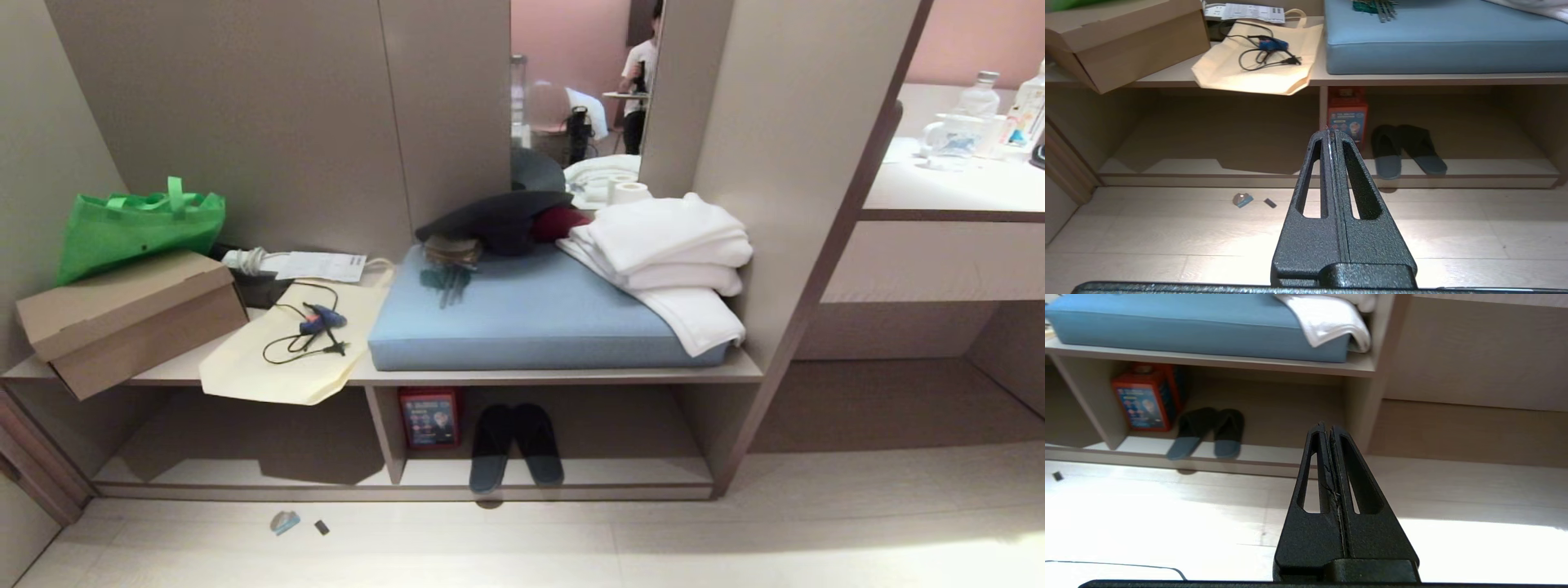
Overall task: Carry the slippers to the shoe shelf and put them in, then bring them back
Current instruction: Pick up the slippers in the shoe cabinet
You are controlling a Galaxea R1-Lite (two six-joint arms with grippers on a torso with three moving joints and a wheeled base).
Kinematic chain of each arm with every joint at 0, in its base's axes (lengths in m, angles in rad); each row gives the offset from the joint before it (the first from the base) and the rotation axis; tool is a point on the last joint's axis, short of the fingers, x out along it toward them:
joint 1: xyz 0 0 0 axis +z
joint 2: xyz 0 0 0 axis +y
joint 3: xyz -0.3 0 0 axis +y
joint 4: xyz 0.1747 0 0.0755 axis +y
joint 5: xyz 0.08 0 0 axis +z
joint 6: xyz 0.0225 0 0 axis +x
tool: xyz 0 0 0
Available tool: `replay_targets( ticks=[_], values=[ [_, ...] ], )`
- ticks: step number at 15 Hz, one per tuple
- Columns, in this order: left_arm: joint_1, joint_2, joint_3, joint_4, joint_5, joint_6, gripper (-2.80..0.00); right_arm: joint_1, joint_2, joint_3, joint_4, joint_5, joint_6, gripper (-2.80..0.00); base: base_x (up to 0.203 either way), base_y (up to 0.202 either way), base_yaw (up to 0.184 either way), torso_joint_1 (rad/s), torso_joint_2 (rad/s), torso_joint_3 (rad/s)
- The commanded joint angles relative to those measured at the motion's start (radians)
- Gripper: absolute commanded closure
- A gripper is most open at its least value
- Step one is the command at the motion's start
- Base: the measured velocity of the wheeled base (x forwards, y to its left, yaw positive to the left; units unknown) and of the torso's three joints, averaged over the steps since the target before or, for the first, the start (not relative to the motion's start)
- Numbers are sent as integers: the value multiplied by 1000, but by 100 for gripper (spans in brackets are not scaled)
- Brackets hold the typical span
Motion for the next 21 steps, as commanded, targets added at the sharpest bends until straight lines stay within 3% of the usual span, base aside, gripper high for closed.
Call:
replay_targets(
  ticks=[1,14,21],
  values=[
    [0,1,9,-1,0,-1,0,0,1,0,0,0,0,0,0,190,-2,1,3,2],
    [0,1,8,-1,0,-1,0,0,1,0,0,0,0,0,0,190,-2,3,2,2],
    [0,1,9,-1,0,-1,0,0,1,0,0,0,1,0,0,15,0,0,0,0]
  ],
)
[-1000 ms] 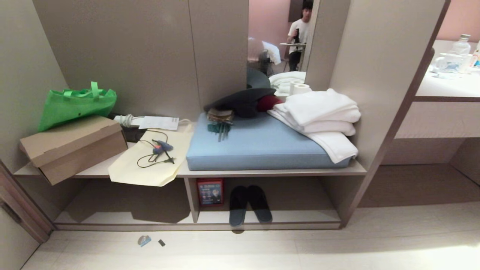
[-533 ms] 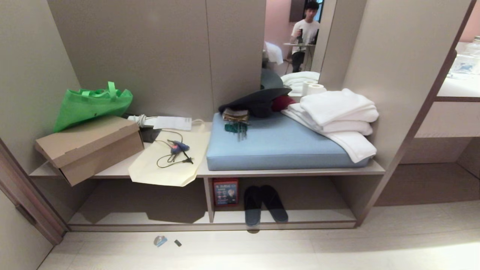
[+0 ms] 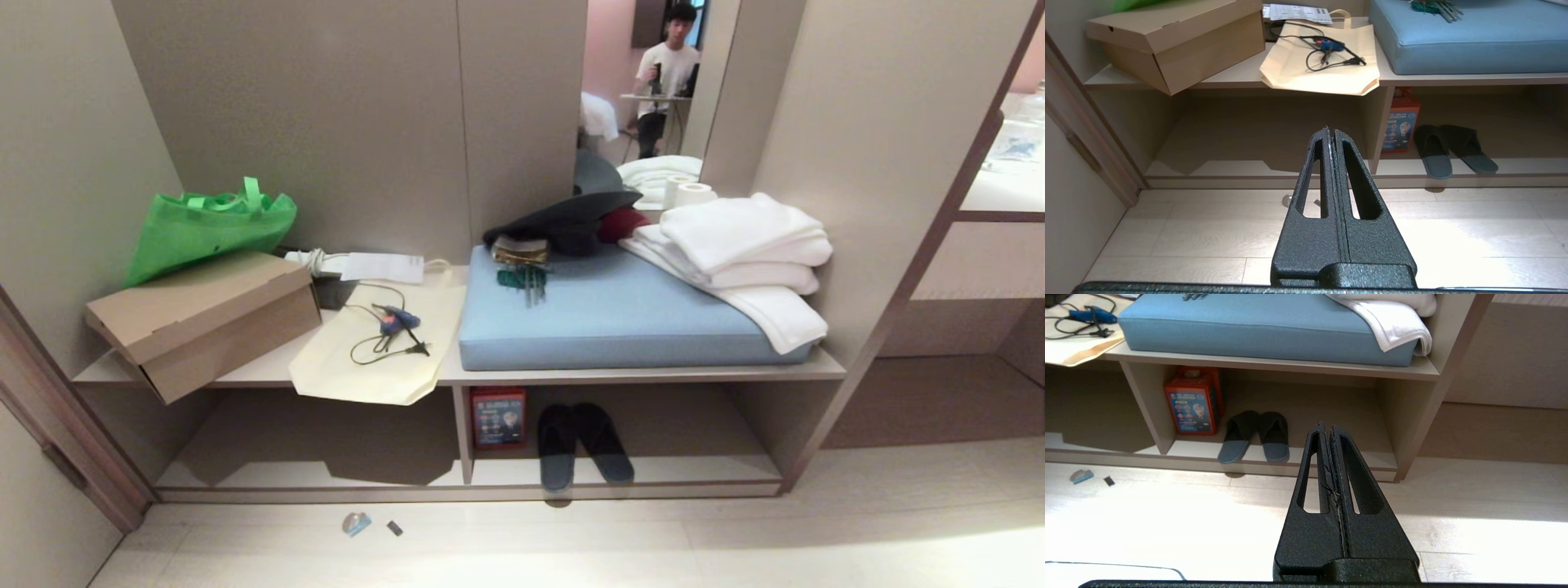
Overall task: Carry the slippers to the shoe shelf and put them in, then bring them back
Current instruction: Pick up the slippers in the shoe cabinet
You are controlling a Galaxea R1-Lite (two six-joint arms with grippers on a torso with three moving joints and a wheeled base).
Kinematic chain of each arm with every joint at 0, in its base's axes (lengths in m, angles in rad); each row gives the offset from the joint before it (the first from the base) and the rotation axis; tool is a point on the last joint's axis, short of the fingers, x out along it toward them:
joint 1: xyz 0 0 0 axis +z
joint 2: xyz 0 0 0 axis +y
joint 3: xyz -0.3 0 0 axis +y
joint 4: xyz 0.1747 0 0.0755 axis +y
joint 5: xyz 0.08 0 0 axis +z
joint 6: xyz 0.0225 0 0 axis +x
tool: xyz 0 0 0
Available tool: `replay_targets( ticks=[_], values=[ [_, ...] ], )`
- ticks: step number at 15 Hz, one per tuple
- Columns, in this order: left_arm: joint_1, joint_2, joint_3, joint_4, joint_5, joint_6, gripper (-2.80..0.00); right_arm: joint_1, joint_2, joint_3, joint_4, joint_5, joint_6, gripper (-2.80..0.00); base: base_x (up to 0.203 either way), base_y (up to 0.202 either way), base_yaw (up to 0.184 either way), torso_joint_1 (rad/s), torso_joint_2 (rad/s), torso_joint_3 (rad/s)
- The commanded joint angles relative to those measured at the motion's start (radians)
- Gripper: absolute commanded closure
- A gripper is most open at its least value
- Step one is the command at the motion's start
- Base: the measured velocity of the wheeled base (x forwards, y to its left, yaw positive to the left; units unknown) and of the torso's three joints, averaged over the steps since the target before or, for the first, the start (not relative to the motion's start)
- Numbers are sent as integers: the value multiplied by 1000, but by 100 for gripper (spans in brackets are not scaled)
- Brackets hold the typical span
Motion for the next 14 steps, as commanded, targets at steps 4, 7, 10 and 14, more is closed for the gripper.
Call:
replay_targets(
  ticks=[4,7,10,14],
  values=[
    [0,1,9,-1,0,-1,0,0,1,0,0,1,0,0,0,0,0,0,0,0],
    [0,1,8,-1,0,-1,0,0,1,0,0,1,-1,0,0,0,0,0,0,0],
    [0,1,8,-1,0,1,0,0,1,0,0,1,-2,0,107,0,0,2,1,2],
    [0,1,8,-1,0,1,0,0,1,0,0,1,-1,0,197,0,-1,4,3,3]
  ],
)
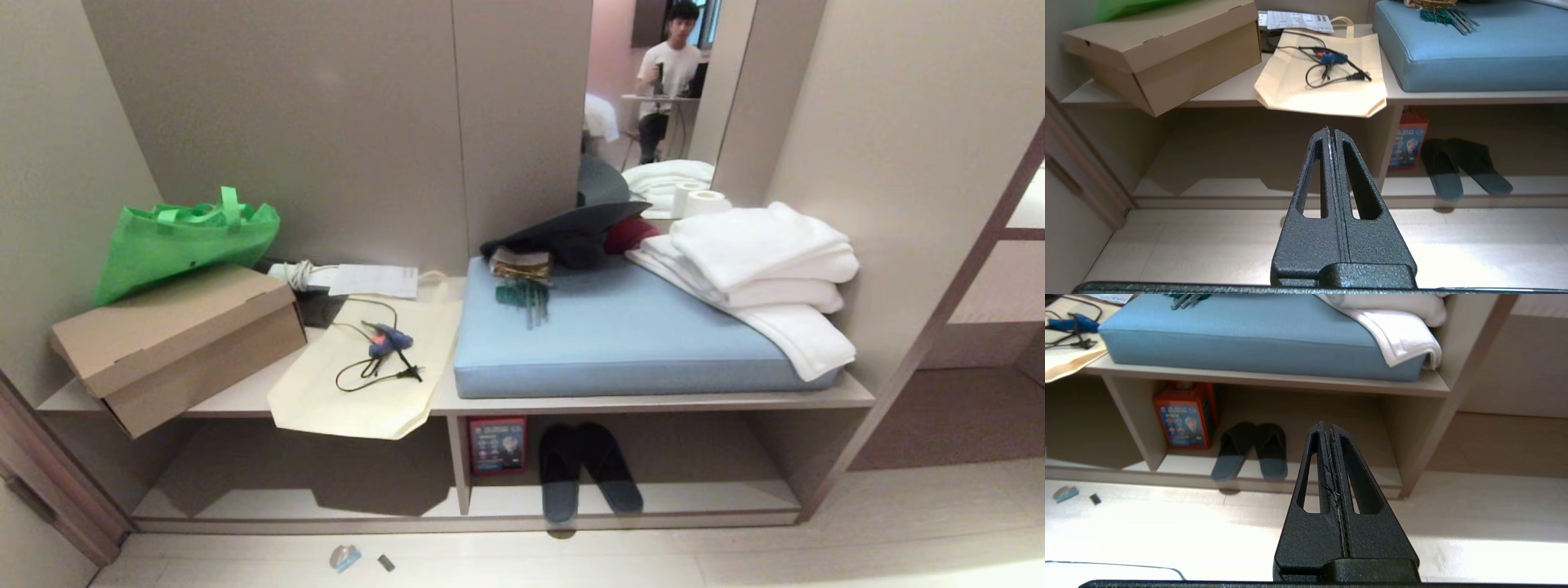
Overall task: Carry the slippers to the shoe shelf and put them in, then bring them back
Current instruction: Pick up the slippers in the shoe cabinet
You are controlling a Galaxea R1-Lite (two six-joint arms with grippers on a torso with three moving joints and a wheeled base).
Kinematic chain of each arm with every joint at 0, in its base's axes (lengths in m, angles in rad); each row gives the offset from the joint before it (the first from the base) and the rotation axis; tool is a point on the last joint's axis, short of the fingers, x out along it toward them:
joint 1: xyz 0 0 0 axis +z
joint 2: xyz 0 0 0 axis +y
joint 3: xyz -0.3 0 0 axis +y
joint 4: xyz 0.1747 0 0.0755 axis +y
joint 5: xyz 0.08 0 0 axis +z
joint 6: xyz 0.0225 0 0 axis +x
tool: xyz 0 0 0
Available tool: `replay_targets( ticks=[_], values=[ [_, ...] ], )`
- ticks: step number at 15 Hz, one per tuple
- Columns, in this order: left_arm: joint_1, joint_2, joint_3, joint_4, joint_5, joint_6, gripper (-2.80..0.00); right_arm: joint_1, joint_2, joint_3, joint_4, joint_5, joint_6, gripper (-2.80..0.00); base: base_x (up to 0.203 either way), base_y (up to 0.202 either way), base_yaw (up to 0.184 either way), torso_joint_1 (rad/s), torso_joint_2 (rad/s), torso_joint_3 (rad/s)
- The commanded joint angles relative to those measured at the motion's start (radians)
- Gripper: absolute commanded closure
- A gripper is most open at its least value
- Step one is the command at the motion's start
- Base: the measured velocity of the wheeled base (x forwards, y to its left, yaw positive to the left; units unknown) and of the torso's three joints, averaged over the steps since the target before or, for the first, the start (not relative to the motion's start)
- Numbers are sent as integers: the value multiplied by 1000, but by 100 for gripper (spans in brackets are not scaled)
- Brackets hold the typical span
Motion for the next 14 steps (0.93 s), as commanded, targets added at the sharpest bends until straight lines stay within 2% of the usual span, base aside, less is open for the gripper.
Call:
replay_targets(
  ticks=[1,8,14],
  values=[
    [0,1,8,0,0,0,0,0,1,0,0,0,1,0,196,0,-1,2,-1,4],
    [0,1,8,0,0,0,0,0,1,0,0,0,-1,0,180,0,-1,4,6,2],
    [0,1,8,0,0,0,0,0,1,0,0,0,-2,0,0,0,0,0,0,0]
  ],
)
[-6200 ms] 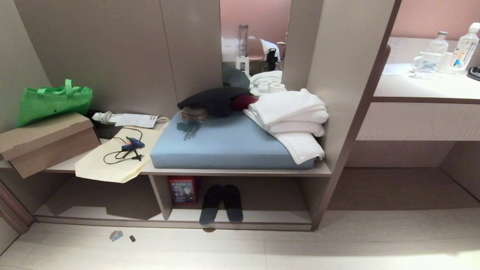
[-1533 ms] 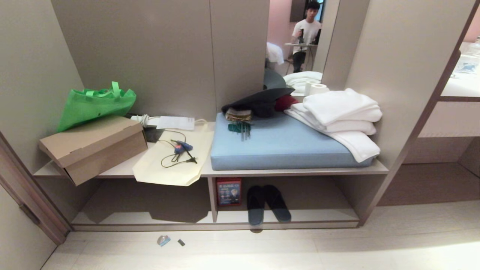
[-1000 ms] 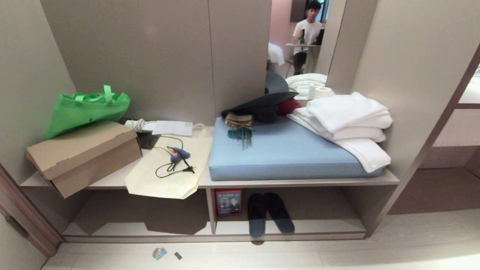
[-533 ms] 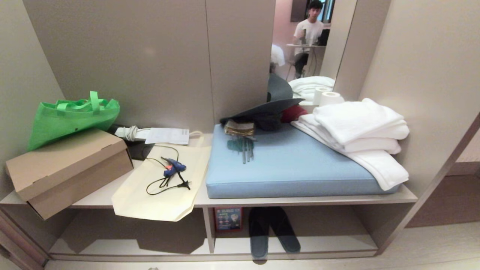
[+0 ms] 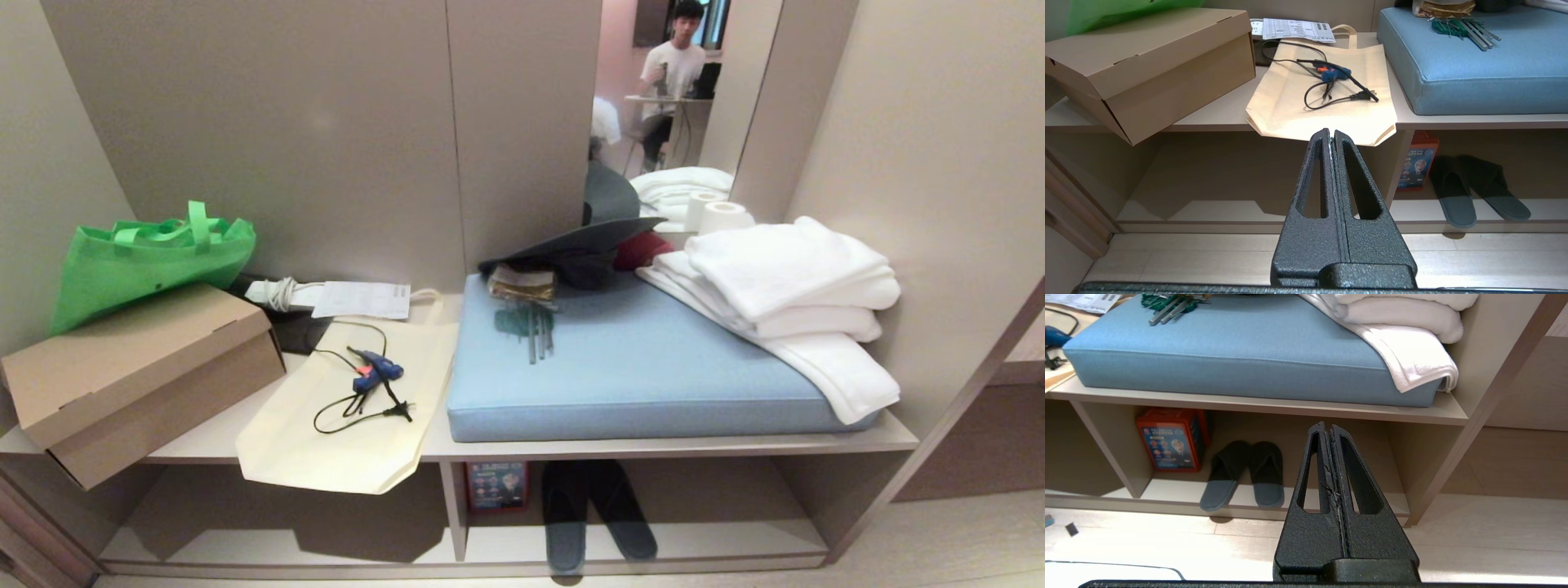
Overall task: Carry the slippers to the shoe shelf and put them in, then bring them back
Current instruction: Pick up the slippers in the shoe cabinet
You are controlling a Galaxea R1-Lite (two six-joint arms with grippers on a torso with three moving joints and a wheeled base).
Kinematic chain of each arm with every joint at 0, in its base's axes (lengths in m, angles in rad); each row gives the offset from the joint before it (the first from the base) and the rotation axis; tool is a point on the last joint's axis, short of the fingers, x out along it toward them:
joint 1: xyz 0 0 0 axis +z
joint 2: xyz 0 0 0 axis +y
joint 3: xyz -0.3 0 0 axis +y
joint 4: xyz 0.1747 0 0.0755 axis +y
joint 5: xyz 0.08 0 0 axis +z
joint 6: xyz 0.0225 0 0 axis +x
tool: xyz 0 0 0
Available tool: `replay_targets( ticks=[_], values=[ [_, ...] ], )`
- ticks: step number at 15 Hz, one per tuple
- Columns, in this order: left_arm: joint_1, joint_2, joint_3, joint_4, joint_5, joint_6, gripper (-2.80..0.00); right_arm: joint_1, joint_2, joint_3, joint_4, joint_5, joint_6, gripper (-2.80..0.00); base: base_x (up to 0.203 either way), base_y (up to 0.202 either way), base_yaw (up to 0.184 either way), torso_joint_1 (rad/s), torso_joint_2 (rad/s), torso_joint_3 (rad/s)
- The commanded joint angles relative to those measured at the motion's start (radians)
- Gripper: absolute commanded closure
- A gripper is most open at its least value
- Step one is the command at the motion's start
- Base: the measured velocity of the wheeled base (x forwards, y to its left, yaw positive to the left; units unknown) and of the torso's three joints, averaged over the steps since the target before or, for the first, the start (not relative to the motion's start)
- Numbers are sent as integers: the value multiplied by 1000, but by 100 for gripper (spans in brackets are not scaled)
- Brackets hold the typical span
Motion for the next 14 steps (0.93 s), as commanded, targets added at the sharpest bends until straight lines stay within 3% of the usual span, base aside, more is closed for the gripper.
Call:
replay_targets(
  ticks=[1,7,14],
  values=[
    [0,1,8,-1,0,2,0,0,1,0,-1,0,-1,0,0,0,0,0,0,0],
    [0,1,8,1,0,2,0,0,1,0,-1,0,-1,0,0,0,0,0,0,0],
    [0,1,8,1,0,2,0,0,1,0,-1,0,2,0,-181,0,-1,2,3,1]
  ],
)
